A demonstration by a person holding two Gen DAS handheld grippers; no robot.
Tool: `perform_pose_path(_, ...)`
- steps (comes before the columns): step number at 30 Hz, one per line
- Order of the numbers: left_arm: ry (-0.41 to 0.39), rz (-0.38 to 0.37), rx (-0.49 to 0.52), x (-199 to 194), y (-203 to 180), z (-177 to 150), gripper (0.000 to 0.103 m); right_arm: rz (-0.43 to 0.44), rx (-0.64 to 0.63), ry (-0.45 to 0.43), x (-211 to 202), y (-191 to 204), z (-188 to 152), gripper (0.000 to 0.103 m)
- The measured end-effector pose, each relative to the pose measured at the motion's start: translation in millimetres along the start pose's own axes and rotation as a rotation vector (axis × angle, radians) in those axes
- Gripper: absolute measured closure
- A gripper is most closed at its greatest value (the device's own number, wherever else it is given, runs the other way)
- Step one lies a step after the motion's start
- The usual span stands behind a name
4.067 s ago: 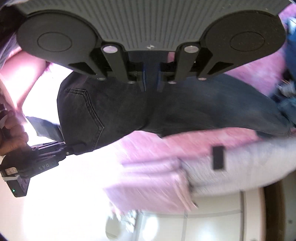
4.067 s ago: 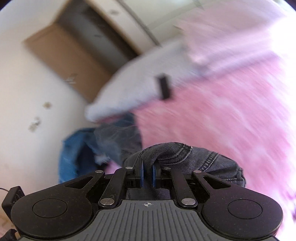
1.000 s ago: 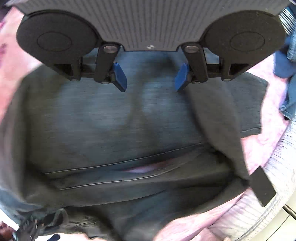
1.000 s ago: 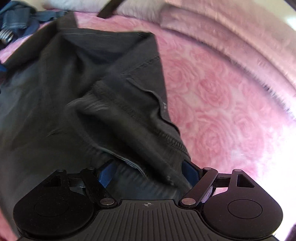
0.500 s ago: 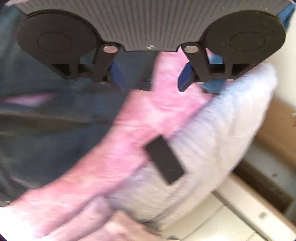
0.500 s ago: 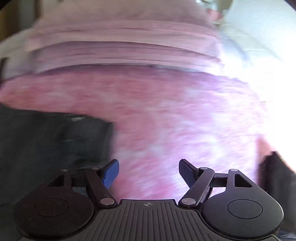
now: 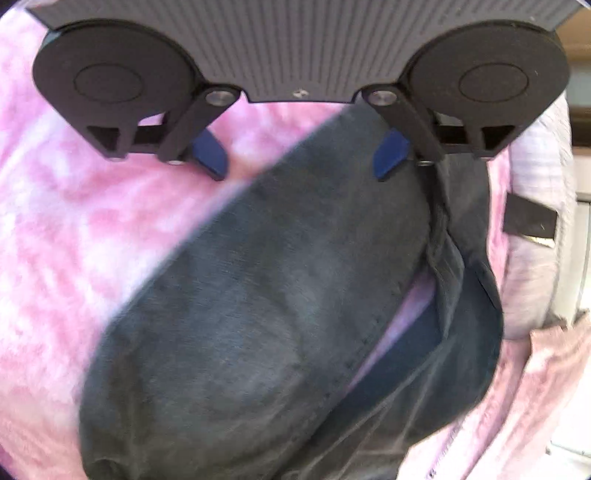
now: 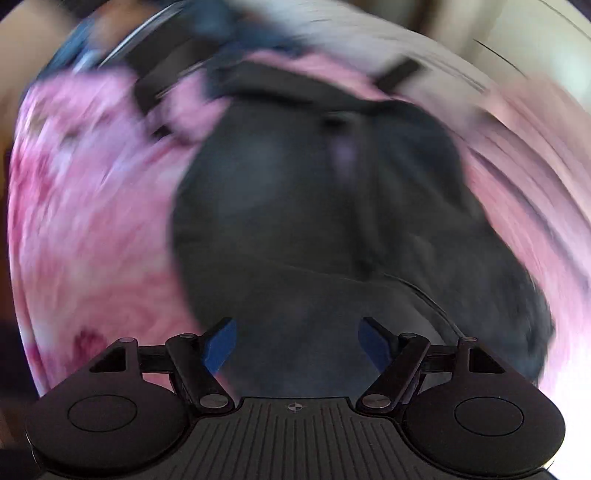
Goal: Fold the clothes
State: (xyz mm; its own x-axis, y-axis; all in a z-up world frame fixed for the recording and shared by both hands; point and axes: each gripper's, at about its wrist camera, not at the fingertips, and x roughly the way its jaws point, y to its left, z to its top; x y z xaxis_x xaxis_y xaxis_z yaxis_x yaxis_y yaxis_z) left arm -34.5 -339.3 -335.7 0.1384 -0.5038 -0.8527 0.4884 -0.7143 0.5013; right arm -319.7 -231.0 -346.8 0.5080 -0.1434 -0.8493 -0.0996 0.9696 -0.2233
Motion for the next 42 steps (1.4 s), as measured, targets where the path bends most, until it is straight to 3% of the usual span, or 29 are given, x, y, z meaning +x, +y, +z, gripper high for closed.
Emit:
perform_pose_path(3, -0.028, -0.008, -0.043, -6, 7, -5, 0.016, -0.030, -0.153, -0.027, 28, 15, 15, 0.027)
perform_pose_path(5, -0.046, -0.013, -0.071, -10, 12, -9, 0.019, 0.005, -0.210, -0.047, 47, 9, 25, 0.027)
perform_pose_path(10, -0.093, -0.031, -0.112, -22, 16, -19, 0.019, 0.099, -0.322, 0.033, 107, 15, 45, 0.027)
perform_pose_path(11, -0.102, -0.038, -0.105, -26, 12, -21, 0.019, 0.103, -0.323, 0.067, 117, 16, 49, 0.032)
perform_pose_path(12, -0.110, -0.042, -0.092, -28, 7, -24, 0.019, 0.112, -0.318, 0.100, 126, 16, 53, 0.063)
perform_pose_path(13, -0.118, -0.044, -0.069, -28, 2, -25, 0.019, 0.139, -0.289, 0.122, 126, 12, 56, 0.083)
perform_pose_path(14, -0.129, -0.038, -0.038, -28, -3, -26, 0.019, 0.143, -0.267, 0.127, 122, 9, 58, 0.095)
perform_pose_path(18, -0.166, 0.034, 0.042, -21, -10, -21, 0.018, 0.124, -0.167, 0.068, 80, -6, 69, 0.097)
perform_pose_path(23, -0.194, 0.161, 0.083, -4, 12, -8, 0.020, 0.047, -0.091, 0.014, 20, -33, 85, 0.098)
perform_pose_path(25, -0.188, 0.185, 0.084, 0, 24, -6, 0.033, 0.024, -0.094, 0.015, 9, -35, 88, 0.098)
perform_pose_path(26, -0.174, 0.175, 0.075, 1, 31, -5, 0.057, 0.018, -0.089, 0.017, 5, -36, 87, 0.098)
perform_pose_path(27, -0.155, 0.152, 0.061, 0, 37, -6, 0.080, 0.014, -0.083, 0.019, 2, -37, 86, 0.098)
perform_pose_path(29, -0.117, 0.093, 0.035, -11, 46, -11, 0.099, 0.021, -0.063, 0.026, 3, -36, 84, 0.098)
perform_pose_path(33, -0.086, 0.002, -0.006, -69, 51, -32, 0.100, 0.098, -0.044, 0.034, -6, -34, 85, 0.098)
perform_pose_path(35, -0.072, -0.129, -0.039, -115, 56, -43, 0.100, 0.158, -0.037, 0.040, -15, -34, 84, 0.098)
perform_pose_path(37, -0.045, -0.308, -0.081, -159, 63, -49, 0.100, 0.267, -0.035, 0.074, -24, -37, 84, 0.098)
perform_pose_path(40, 0.007, -0.570, -0.197, -206, 84, -54, 0.099, 0.357, -0.045, 0.071, -43, -55, 87, 0.097)
perform_pose_path(41, 0.025, -0.605, -0.227, -209, 91, -56, 0.099, 0.368, -0.028, 0.050, -45, -64, 91, 0.097)
perform_pose_path(42, 0.044, -0.593, -0.248, -204, 97, -56, 0.098, 0.379, -0.011, 0.028, -46, -74, 95, 0.097)
